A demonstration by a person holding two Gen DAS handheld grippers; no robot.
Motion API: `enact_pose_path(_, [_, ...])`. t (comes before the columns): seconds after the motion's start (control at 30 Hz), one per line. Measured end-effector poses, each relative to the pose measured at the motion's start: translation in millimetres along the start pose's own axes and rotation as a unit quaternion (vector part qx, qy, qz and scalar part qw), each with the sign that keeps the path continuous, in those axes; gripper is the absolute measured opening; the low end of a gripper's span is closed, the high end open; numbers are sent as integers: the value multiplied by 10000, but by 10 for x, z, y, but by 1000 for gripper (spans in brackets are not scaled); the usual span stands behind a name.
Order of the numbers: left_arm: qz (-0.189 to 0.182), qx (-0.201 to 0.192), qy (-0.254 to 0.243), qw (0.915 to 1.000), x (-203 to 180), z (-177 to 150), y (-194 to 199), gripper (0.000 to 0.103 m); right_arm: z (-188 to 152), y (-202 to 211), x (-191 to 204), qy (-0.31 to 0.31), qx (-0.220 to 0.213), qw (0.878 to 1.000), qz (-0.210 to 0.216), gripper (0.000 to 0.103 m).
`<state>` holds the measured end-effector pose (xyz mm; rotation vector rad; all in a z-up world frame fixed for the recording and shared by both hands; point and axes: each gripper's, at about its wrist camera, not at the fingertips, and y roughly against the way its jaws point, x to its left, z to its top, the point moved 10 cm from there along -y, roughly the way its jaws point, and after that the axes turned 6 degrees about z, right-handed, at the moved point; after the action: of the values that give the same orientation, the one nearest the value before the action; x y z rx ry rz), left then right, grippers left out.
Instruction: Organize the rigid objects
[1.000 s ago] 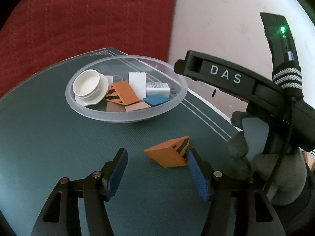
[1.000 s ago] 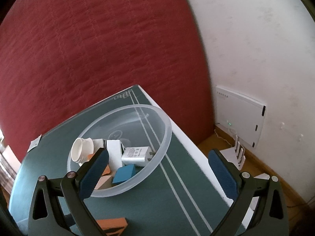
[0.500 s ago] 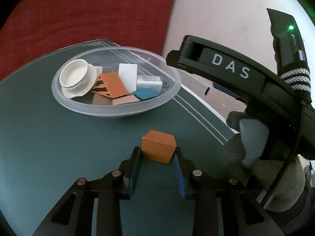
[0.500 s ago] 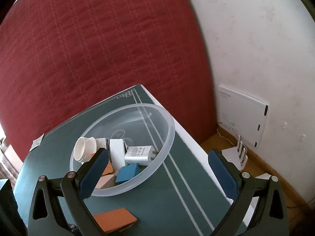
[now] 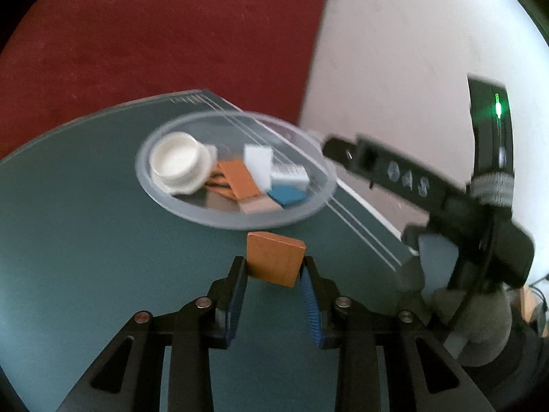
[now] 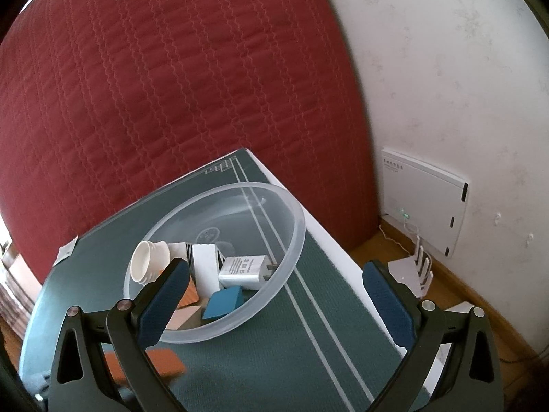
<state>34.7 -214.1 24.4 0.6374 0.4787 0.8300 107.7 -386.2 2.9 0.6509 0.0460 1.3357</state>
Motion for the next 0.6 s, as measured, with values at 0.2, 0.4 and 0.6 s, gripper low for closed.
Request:
enact_pose_path(0.2, [110,-287,99,9995,144,274,91,27,7,9,-15,0,2,10000,11,101])
enact_pose_path(0.4, [225,-341,96,9991,209,440,-3,27,6,12,-23,-12,3,10000,8,101])
enact_pose_path(0.6, [64,-168,260,9995,198,252,58,77,-4,29,-14,-69,39,10000,36,101])
